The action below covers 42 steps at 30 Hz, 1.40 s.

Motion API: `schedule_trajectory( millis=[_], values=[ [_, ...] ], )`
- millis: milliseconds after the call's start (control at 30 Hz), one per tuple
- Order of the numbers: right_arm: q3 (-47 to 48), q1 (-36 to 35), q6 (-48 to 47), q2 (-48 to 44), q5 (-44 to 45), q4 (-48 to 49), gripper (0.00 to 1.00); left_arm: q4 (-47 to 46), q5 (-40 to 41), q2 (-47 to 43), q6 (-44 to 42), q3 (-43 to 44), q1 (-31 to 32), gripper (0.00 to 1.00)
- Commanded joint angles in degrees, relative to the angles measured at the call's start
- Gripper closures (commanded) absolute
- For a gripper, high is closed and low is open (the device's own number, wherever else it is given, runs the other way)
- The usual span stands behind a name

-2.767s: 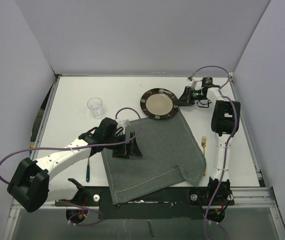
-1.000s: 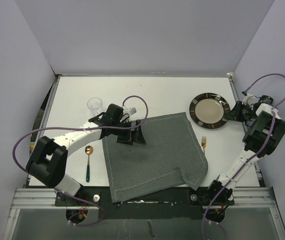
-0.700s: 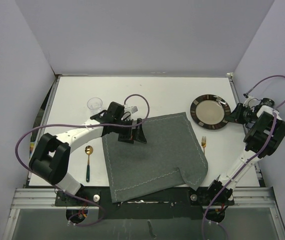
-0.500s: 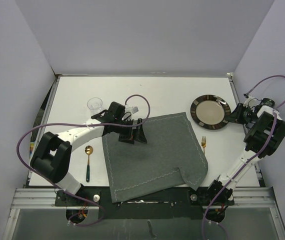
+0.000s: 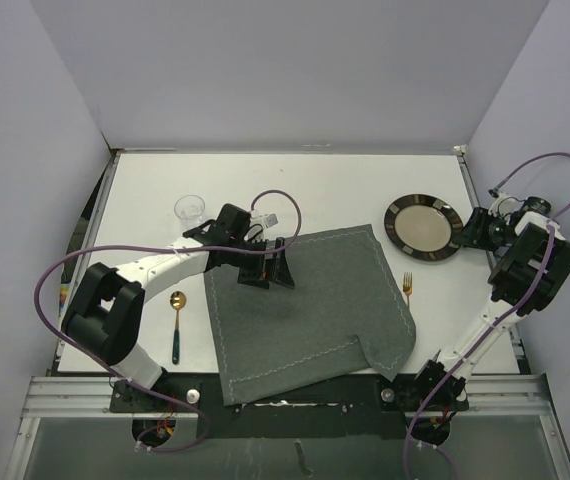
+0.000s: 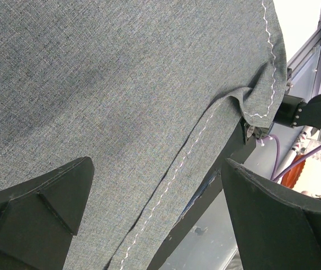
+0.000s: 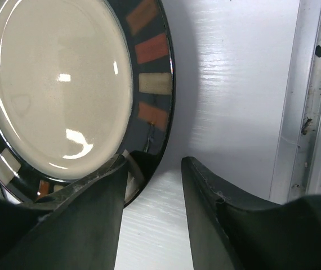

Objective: Set the dinner table for one person
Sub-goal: Move the plate to the center of the board, then flatten out the napkin at the center of the board.

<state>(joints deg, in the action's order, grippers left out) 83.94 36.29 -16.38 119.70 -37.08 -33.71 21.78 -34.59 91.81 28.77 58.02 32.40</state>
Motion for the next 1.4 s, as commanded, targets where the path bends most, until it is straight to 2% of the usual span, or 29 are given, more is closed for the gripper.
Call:
schedule_trajectory(
  millis=[0, 167, 267, 333, 533, 700, 767, 833, 867, 900, 933, 1100, 1367],
  values=[
    [2.16, 2.79, -2.01, 0.97, 4.28, 1.55, 0.56, -1.69, -1.18, 0.15, -1.01, 1.89, -0.41, 0.02],
    [2.71, 3.45, -3.19, -0.84, 4.92, 0.10, 0.57, -0.58, 0.13, -0.93, -1.08, 2.03, -0.43, 0.02],
    [3.53, 3.32, -7.10, -4.49, 5.99, -2.98, 0.57, 8.34, 8.07, -0.27, 0.67, 3.97, -0.98, 0.02],
    [3.73, 2.85, -10.67, -8.63, 7.47, -4.94, 0.57, 10.84, 10.20, 0.01, 2.75, 3.68, -1.97, 0.02],
    [4.48, 0.02, -21.93, -19.11, 12.10, -12.27, 0.57, 7.41, 12.98, 0.11, 4.52, 3.31, -3.82, 0.02],
    [5.87, -2.94, -24.93, -22.79, 12.48, -17.21, 0.57, 6.32, 12.57, 2.47, 3.85, 4.52, -3.84, 0.02],
    [8.54, -6.42, -25.07, -23.45, 10.88, -21.71, 0.58, 5.99, 12.72, 3.90, 4.09, 4.72, -3.84, 0.02],
    [9.32, -13.93, -25.00, -23.64, 11.80, -25.32, 0.64, 5.88, 12.97, 5.43, 4.29, 5.20, -3.88, 0.02],
    [9.09, -17.88, -24.33, -23.57, 12.78, -26.26, 0.72, 5.67, 13.23, 6.31, 4.52, 5.21, -3.96, 0.02],
    [8.54, -21.18, -23.23, -23.35, 14.18, -26.19, 0.89, 5.32, 13.57, 7.07, 4.94, 5.07, -4.12, 0.02],
    [7.74, -24.37, -22.11, -23.06, 15.24, -25.63, 0.98, 5.00, 13.58, 7.81, 5.41, 4.84, -4.36, 0.02],
    [6.85, -34.61, -17.67, -19.34, 16.57, -23.15, 1.00, 0.93, 13.11, 8.48, 7.30, 2.46, -6.72, 0.02],
    [10.29, -40.71, -14.44, -11.75, 16.08, -21.69, 1.00, 0.83, 13.27, 9.93, 5.19, 4.14, -9.01, 0.02]
  ],
)
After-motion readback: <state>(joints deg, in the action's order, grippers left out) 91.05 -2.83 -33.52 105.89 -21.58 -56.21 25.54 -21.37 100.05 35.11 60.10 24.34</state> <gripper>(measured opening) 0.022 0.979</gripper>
